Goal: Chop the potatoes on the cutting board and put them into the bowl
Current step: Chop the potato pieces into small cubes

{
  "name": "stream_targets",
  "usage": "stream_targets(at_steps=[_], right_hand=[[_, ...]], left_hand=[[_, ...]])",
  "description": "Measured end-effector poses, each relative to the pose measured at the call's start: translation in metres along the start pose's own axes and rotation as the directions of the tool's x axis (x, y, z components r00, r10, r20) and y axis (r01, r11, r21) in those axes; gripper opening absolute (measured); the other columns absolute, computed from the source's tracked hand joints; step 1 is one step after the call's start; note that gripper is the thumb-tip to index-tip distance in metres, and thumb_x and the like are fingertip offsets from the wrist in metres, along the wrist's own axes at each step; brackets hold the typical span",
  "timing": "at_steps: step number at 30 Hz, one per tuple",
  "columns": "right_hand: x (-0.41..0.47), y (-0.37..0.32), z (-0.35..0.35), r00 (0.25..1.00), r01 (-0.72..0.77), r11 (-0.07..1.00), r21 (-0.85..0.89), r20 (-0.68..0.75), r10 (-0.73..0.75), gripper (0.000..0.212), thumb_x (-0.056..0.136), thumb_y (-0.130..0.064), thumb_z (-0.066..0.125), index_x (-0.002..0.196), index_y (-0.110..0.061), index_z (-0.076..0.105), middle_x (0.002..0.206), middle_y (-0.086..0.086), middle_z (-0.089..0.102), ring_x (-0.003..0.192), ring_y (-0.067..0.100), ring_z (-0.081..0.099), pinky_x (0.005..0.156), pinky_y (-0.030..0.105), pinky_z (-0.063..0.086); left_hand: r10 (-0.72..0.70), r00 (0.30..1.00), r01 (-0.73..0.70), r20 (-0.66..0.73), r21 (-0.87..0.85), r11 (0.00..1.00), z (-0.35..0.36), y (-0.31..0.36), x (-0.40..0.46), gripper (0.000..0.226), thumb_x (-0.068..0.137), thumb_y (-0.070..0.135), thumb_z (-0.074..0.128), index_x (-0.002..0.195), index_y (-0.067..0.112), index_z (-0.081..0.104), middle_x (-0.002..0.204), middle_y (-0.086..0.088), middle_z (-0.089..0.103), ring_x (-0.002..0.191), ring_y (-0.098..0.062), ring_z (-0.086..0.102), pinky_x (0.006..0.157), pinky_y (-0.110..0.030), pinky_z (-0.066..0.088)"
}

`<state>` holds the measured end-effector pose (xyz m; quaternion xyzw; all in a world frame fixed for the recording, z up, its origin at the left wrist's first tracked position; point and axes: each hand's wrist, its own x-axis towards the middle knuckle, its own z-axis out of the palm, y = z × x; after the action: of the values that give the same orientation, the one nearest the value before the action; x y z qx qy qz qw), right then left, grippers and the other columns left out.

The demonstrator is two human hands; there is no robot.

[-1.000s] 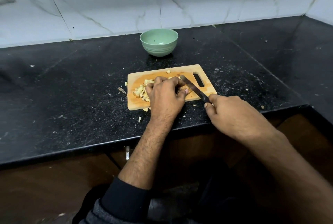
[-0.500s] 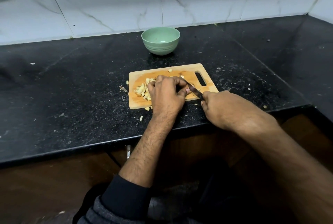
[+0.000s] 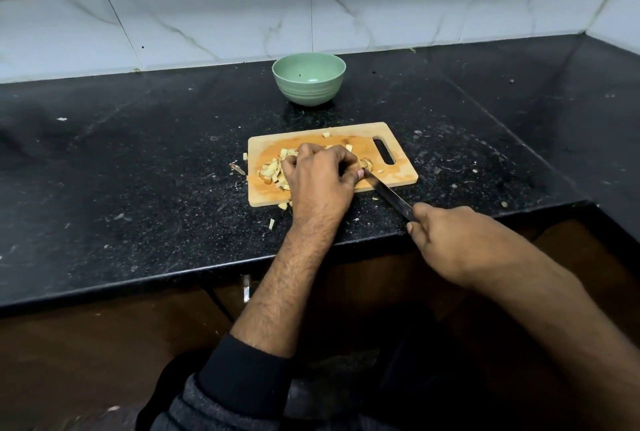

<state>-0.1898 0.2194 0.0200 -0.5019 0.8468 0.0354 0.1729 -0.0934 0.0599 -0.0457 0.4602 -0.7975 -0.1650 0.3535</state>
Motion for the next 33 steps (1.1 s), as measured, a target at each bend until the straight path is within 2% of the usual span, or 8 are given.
stream_targets(at_steps=[3, 6, 10, 15, 21, 25, 29, 33], right_hand=[[-0.007, 0.001, -0.007, 1.0, -0.011, 0.999, 0.032, -0.013, 0.012, 0.02, 0.107, -0.046, 0.033, 0.095, -0.033, 0.043, 0.084, -0.002, 0.054, 0.086, 0.024, 0.058, 0.075, 0.038, 0.05], [-0.012, -0.002, -0.014, 0.996, 0.016, 0.996, 0.089, -0.094, -0.008, 0.023, 0.107, -0.045, 0.034, 0.1, -0.03, 0.049, 0.083, -0.001, 0.056, 0.083, 0.023, 0.059, 0.072, 0.037, 0.047], [-0.006, -0.014, -0.016, 0.983, 0.052, 0.996, 0.073, -0.182, -0.038, 0.029, 0.107, -0.044, 0.034, 0.114, -0.027, 0.056, 0.078, -0.004, 0.052, 0.08, 0.025, 0.058, 0.076, 0.038, 0.052], [0.003, -0.025, -0.013, 0.991, 0.039, 0.999, 0.029, -0.127, -0.035, 0.032, 0.107, -0.041, 0.034, 0.121, -0.024, 0.057, 0.074, -0.005, 0.044, 0.083, 0.024, 0.053, 0.083, 0.039, 0.052], [0.016, -0.035, -0.019, 0.996, 0.012, 1.0, -0.02, -0.092, -0.014, 0.03, 0.107, -0.038, 0.036, 0.124, -0.022, 0.056, 0.077, -0.001, 0.042, 0.089, 0.026, 0.054, 0.087, 0.039, 0.053], [0.026, -0.045, -0.022, 0.999, -0.017, 0.998, -0.058, -0.036, 0.015, 0.03, 0.105, -0.028, 0.041, 0.132, -0.021, 0.052, 0.086, 0.004, 0.049, 0.098, 0.03, 0.063, 0.092, 0.045, 0.056], [0.022, -0.041, -0.015, 1.0, -0.026, 0.998, -0.048, 0.013, 0.027, 0.028, 0.104, -0.02, 0.044, 0.132, -0.02, 0.05, 0.08, 0.004, 0.051, 0.084, 0.029, 0.06, 0.085, 0.047, 0.059], [0.011, -0.03, -0.002, 1.0, 0.001, 1.0, -0.015, 0.015, -0.001, 0.026, 0.109, -0.031, 0.031, 0.128, -0.023, 0.047, 0.08, 0.002, 0.049, 0.081, 0.028, 0.056, 0.085, 0.046, 0.057]], left_hand=[[0.005, 1.0, -0.005, -0.003, -0.019, 1.0, -0.001, -0.002, -0.001, 0.034, 0.082, 0.047, 0.077, 0.112, 0.033, 0.072, 0.106, 0.012, 0.065, 0.115, -0.01, 0.042, 0.088, -0.029, 0.011], [-0.012, 1.0, 0.011, -0.004, -0.066, 0.998, -0.007, -0.005, -0.002, 0.039, 0.082, 0.044, 0.078, 0.118, 0.032, 0.07, 0.102, 0.018, 0.066, 0.118, -0.009, 0.042, 0.09, -0.03, 0.013], [-0.046, 0.999, 0.045, -0.014, -0.082, 0.996, -0.009, -0.006, -0.004, 0.024, 0.084, 0.039, 0.078, 0.106, 0.032, 0.073, 0.098, 0.019, 0.062, 0.115, -0.008, 0.043, 0.089, -0.03, 0.013], [-0.057, 0.998, 0.057, -0.008, -0.049, 0.997, -0.005, -0.007, -0.002, 0.018, 0.083, 0.04, 0.078, 0.099, 0.034, 0.073, 0.107, 0.011, 0.064, 0.114, -0.01, 0.045, 0.096, -0.035, 0.02], [-0.056, 0.998, 0.056, 0.025, -0.027, 0.998, -0.006, -0.005, 0.001, 0.014, 0.083, 0.036, 0.079, 0.096, 0.033, 0.074, 0.108, 0.012, 0.064, 0.114, -0.008, 0.044, 0.093, -0.034, 0.02], [-0.066, 0.997, 0.068, 0.041, -0.044, 0.997, -0.008, -0.005, 0.001, 0.014, 0.083, 0.036, 0.079, 0.096, 0.032, 0.074, 0.105, 0.015, 0.063, 0.113, -0.007, 0.043, 0.091, -0.032, 0.019], [-0.057, 0.998, 0.058, 0.021, -0.043, 0.997, -0.009, -0.003, -0.001, 0.013, 0.084, 0.034, 0.078, 0.096, 0.031, 0.075, 0.104, 0.015, 0.064, 0.112, -0.008, 0.044, 0.097, -0.036, 0.023], [-0.068, 0.998, 0.069, 0.015, -0.051, 0.996, -0.01, -0.002, -0.003, 0.014, 0.085, 0.033, 0.077, 0.099, 0.031, 0.075, 0.099, 0.017, 0.055, 0.112, -0.008, 0.041, 0.103, -0.039, 0.025]])
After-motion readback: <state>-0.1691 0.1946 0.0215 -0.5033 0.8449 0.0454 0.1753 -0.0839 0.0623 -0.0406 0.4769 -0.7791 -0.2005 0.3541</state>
